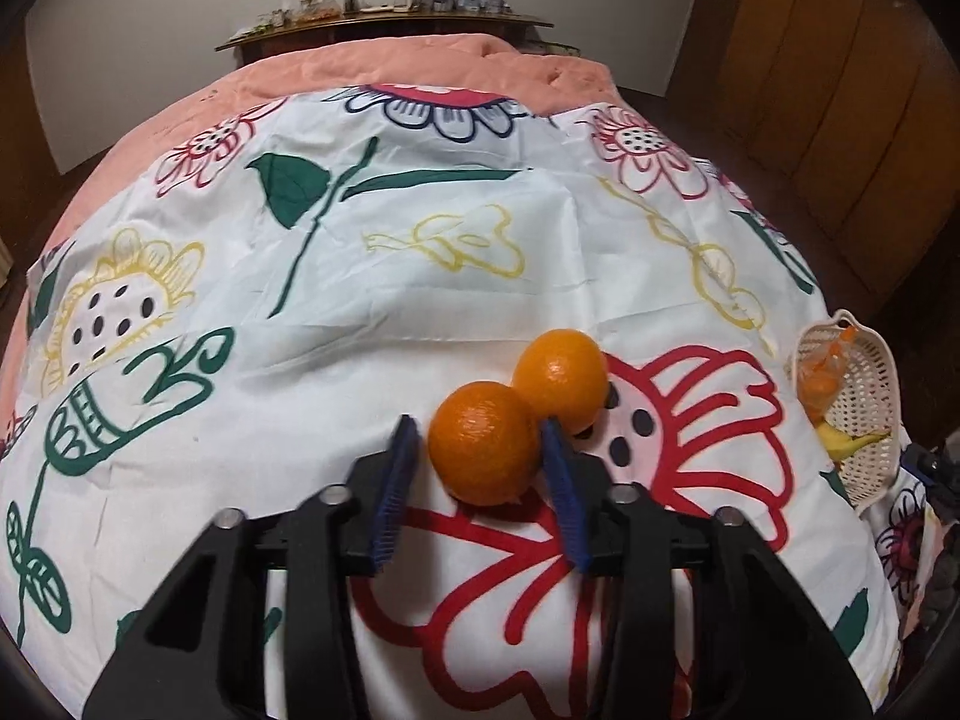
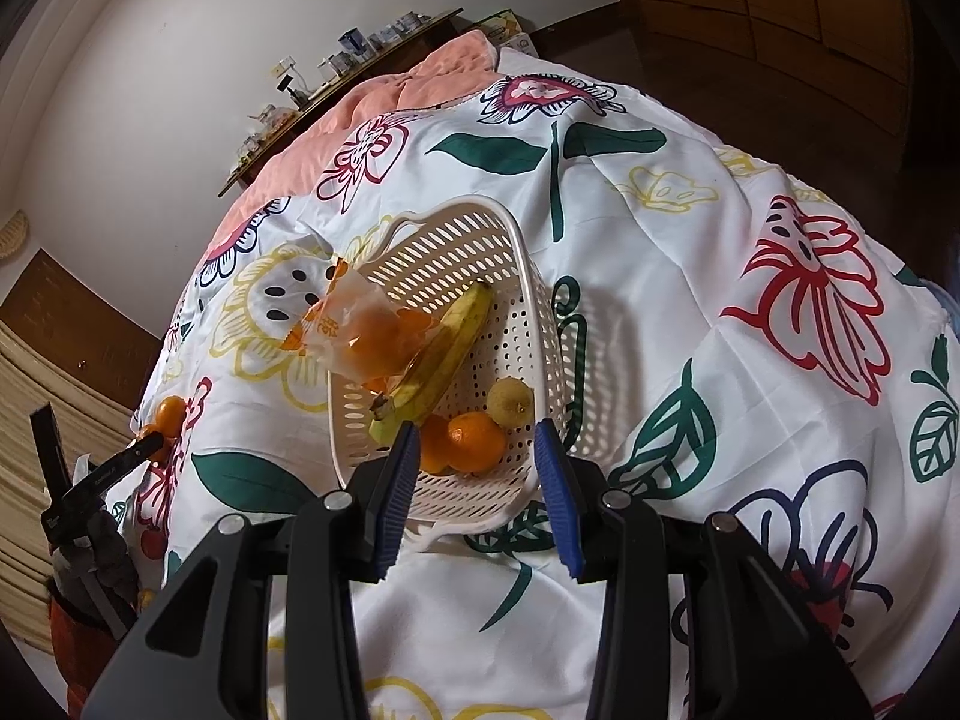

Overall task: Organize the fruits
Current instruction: 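Grasp another orange on the cover with the left gripper and lift, then carry the orange with the left gripper into the basket and release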

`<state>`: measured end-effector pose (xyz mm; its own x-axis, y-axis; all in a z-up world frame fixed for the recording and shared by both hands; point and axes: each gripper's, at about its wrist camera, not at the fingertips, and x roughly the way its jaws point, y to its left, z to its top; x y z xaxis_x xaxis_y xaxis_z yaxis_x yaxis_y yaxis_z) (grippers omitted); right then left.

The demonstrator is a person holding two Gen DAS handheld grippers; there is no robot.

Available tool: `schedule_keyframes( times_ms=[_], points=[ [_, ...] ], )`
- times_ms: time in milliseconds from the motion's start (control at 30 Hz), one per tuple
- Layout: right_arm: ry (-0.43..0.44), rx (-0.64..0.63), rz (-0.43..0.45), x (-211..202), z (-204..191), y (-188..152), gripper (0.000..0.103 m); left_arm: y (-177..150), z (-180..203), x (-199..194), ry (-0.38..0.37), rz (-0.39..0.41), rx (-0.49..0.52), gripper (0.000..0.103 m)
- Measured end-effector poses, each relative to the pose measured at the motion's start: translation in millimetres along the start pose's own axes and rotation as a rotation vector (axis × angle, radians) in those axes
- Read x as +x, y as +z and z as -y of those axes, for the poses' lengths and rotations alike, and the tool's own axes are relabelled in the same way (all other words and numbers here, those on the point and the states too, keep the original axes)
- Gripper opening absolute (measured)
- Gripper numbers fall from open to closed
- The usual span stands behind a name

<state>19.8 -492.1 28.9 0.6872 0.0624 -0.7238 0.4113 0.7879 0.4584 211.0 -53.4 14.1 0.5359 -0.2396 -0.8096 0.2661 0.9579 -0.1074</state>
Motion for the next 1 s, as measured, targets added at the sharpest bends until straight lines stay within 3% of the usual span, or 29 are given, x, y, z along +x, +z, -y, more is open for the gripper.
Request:
schedule_keyframes(
  times_ms=[433, 700, 1000],
  points=[
    [-0.001, 0.012, 0.014, -4, 4, 3, 0.040, 0, 25, -40, -0.018, 0.069, 0.025, 0.038],
    [-0.004, 0.029, 0.020, -5, 13, 5, 0.040, 6, 92, -62, -0.082, 0.098, 0.136, 0.039],
    [0.007, 0.042, 0.018, -3, 21, 5, 0.040, 10, 159, -48, -0.145, 0.058, 0.245, 0.039]
  ],
)
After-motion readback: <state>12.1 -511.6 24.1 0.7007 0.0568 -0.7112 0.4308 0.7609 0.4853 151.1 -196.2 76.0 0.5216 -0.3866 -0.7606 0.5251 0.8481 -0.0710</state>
